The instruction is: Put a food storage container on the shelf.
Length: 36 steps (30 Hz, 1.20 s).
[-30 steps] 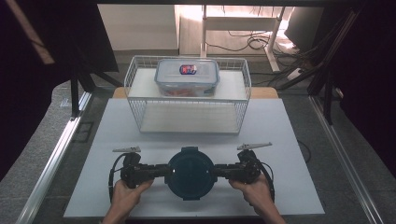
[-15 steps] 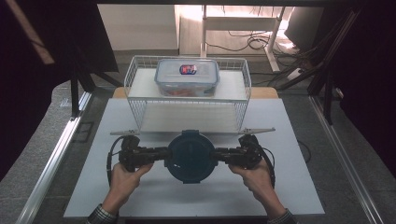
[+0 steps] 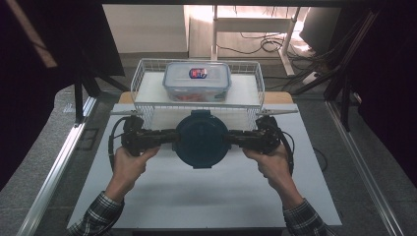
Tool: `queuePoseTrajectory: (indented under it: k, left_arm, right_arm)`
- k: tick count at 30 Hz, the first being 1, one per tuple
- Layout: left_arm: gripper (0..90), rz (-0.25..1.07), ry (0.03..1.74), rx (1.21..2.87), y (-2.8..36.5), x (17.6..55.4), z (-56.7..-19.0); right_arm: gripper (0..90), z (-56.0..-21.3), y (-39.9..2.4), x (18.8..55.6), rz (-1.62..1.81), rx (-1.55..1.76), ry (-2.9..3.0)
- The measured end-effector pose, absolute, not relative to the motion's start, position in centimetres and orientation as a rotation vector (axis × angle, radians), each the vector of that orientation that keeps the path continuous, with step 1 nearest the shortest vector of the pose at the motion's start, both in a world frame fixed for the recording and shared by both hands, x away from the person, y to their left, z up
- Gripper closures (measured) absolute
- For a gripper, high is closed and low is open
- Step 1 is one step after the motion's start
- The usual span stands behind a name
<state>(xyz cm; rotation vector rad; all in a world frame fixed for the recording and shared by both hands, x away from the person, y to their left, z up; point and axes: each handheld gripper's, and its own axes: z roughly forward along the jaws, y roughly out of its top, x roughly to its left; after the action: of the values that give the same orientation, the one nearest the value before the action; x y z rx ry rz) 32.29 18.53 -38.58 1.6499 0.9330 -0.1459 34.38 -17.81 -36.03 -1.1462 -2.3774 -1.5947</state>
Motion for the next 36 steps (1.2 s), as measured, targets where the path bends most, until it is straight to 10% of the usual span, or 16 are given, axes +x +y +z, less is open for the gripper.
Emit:
queuePoseTrajectory:
  k: [36]
  left_arm:
    - [56.7,-0.072,0.896,1.595,20.7,42.2,-25.5]
  right_arm:
    - [57.1,-23.2,-15.9,43.8,-1.764,-1.127,-2.355]
